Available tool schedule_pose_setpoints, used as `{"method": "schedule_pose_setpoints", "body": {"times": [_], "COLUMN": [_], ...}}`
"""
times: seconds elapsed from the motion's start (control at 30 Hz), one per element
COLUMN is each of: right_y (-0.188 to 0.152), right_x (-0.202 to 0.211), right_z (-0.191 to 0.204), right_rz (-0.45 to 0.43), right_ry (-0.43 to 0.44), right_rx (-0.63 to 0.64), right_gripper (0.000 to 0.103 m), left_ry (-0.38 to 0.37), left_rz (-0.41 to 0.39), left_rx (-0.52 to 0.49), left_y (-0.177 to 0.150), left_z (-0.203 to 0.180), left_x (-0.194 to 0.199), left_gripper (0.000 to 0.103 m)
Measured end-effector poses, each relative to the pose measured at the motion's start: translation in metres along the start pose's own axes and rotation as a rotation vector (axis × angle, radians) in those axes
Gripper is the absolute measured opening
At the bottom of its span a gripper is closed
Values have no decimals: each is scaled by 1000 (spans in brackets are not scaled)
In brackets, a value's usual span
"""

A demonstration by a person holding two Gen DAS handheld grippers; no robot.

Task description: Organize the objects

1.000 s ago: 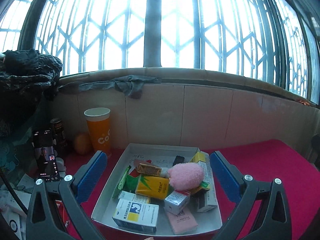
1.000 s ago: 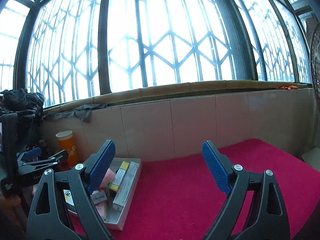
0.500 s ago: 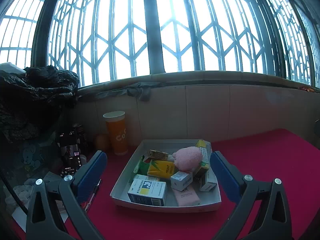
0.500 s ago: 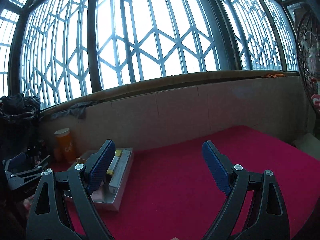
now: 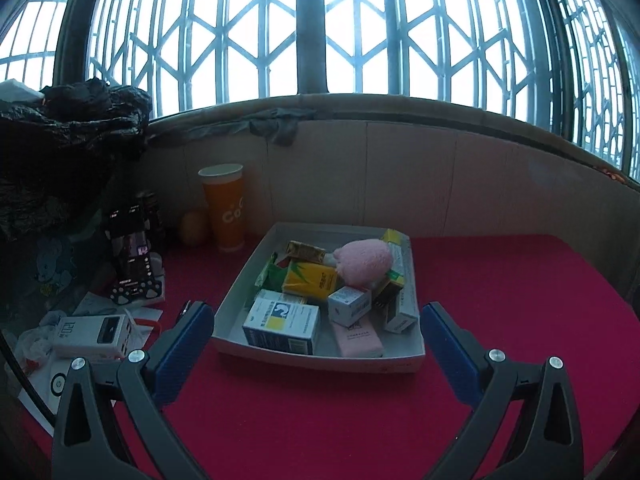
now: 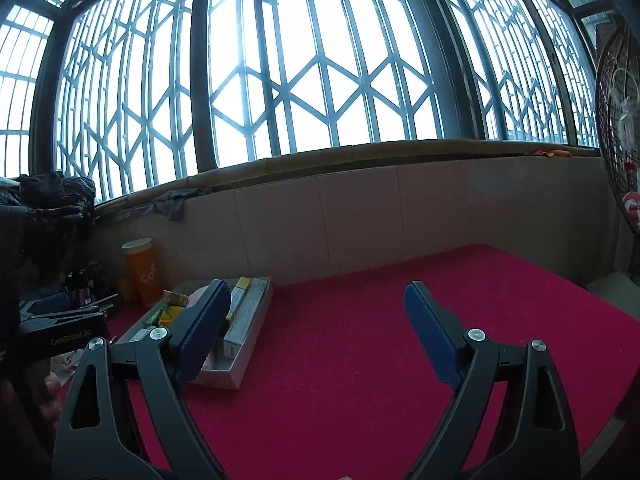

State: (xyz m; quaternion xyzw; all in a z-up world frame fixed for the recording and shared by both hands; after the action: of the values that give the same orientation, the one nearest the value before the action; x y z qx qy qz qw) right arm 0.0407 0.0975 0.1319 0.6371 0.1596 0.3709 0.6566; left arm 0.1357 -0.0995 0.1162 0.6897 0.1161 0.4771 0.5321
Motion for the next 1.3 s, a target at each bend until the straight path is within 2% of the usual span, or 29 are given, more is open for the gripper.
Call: {"method": "schedule_pose_setpoints", "body": {"times": [0.13,0.43,0.67,1.3], "right_y": [-5,-9,-15,-21], "right_x": [5,8,1,-5], "right_z": [-1,-5,-7,-4], "right_rz": [14,19,60,103], "right_ry": [10,7,12,2], "right_rx": [-3,-12,-24,-18], "right_gripper": [89,89,90,90], "left_ry": [16,-2,3,-22], "left_rz": [27,8,25,44], "left_rx": [11,-45,-29,-31], "left_y": [-5,-4,-6,-11], "left_z": [5,-9,-4,-6], "left_x": [1,11,6,1], "left_gripper": [103,103,103,103]}}
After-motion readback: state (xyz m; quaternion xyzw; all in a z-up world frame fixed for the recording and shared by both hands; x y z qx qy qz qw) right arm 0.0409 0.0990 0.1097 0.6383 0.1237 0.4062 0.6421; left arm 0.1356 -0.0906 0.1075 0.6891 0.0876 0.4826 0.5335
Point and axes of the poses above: each gripper's, at about its wrist camera, not at the fingertips, and x roughly against the way its jaws point, z to its left, y to its top, the point moved 2 cm from there along -x, roughly the way its jaws point, and after that the axes turned 5 degrees about z, right-handed, at the moved point
